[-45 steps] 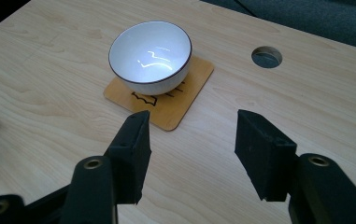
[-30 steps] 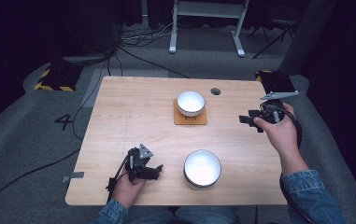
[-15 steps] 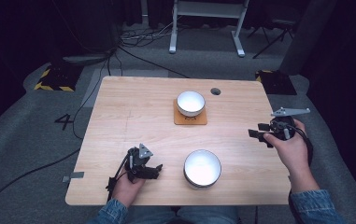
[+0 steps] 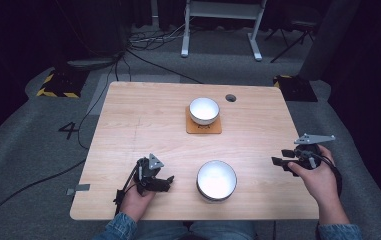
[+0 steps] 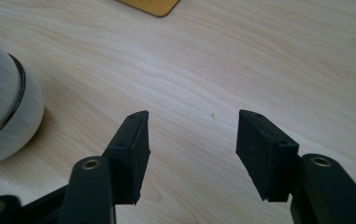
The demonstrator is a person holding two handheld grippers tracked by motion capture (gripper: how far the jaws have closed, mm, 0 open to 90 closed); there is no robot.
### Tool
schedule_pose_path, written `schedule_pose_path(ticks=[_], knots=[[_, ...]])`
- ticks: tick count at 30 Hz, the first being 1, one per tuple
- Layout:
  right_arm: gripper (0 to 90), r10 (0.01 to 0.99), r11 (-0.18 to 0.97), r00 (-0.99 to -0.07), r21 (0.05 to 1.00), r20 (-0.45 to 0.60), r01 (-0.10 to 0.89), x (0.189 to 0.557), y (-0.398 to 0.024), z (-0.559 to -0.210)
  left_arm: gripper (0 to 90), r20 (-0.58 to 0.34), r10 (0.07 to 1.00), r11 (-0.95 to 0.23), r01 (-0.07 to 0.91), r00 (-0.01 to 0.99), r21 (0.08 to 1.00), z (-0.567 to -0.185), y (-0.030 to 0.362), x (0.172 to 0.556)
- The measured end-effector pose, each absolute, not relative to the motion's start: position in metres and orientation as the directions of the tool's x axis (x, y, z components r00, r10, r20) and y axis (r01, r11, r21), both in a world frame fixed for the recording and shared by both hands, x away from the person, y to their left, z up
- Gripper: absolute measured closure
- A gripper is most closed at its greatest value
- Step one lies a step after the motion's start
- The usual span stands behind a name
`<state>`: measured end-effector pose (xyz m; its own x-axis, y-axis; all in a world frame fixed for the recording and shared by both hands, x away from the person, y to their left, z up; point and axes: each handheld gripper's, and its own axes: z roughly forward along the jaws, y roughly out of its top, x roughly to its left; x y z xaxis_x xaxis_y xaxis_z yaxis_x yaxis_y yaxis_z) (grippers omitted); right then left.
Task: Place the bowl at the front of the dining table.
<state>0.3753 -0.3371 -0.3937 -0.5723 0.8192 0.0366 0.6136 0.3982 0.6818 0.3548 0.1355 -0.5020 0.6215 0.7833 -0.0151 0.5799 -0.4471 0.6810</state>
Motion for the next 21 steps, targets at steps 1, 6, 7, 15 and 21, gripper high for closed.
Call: schedule_pose_path(ticks=[1,6,7,15,21], knots=[[45.0,0.821,0.394,-0.569,0.681,0.042,0.618,0.373,-0.338,-0.397,15.1,-0.025,0.779,-0.446,0.582,0.626,0.680,-0.502,0.135,0.355],[44.9,0.828,0.391,-0.560,0.674,0.040,0.627,0.367,-0.340,-0.415,15.1,-0.020,0.781,-0.447,0.581,0.625,0.680,-0.502,0.135,0.355],[44.9,0.830,0.391,-0.557,0.673,0.037,0.628,0.365,-0.340,-0.419,15.1,-0.025,0.780,-0.446,0.583,0.626,0.680,-0.502,0.135,0.355],[44.9,0.832,0.347,-0.551,0.716,0.063,0.606,0.353,-0.342,-0.452,15.1,-0.025,0.778,-0.446,0.582,0.627,0.680,-0.502,0.135,0.355],[44.9,0.836,0.272,-0.538,0.765,0.113,0.584,0.343,-0.342,-0.472,15.1,-0.021,0.780,-0.447,0.580,0.625,0.681,-0.502,0.135,0.355]])
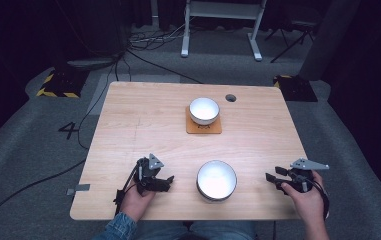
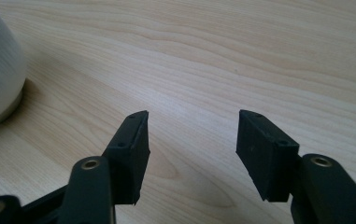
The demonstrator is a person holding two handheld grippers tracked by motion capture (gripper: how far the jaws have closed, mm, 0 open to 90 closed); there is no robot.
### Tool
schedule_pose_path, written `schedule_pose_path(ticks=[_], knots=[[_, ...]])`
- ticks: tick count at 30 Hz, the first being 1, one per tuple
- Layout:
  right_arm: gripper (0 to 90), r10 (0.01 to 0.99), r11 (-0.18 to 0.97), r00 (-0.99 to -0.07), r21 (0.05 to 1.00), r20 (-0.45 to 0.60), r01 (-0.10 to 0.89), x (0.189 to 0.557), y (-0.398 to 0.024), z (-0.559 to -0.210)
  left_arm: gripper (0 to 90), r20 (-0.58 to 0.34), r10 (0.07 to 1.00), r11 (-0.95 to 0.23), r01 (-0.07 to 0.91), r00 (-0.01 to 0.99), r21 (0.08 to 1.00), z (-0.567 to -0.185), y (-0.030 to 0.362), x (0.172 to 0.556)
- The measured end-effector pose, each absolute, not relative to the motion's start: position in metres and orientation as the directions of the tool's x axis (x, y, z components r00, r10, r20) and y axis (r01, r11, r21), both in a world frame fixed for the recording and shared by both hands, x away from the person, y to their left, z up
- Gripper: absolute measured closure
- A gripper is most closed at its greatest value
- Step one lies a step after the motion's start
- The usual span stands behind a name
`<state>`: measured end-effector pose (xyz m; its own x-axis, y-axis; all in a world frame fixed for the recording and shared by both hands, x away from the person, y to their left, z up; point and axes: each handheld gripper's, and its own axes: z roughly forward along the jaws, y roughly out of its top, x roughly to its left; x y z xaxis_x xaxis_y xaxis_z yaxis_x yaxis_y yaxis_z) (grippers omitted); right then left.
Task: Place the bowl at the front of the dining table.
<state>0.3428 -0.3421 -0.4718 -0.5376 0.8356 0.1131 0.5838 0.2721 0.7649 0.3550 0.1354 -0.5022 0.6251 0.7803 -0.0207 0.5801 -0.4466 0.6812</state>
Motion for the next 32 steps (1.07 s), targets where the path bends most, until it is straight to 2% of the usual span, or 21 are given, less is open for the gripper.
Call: schedule_pose_path(ticks=[14,20,24,32], knots=[[42.7,0.837,0.357,-0.546,0.731,0.026,0.582,0.335,-0.333,-0.497,15.2,-0.015,0.786,-0.444,0.581,0.618,0.682,-0.502,0.135,0.355],[32.8,0.820,0.380,-0.572,0.761,-0.013,0.527,0.335,-0.330,-0.504,15.3,-0.008,0.786,-0.447,0.576,0.618,0.684,-0.502,0.135,0.355],[22.8,0.830,0.382,-0.557,0.750,-0.021,0.540,0.336,-0.323,-0.504,15.3,-0.008,0.786,-0.447,0.576,0.618,0.684,-0.502,0.135,0.355],[22.4,0.831,0.378,-0.556,0.750,-0.016,0.543,0.336,-0.322,-0.504,15.3,-0.008,0.786,-0.446,0.576,0.619,0.685,-0.502,0.135,0.355]])
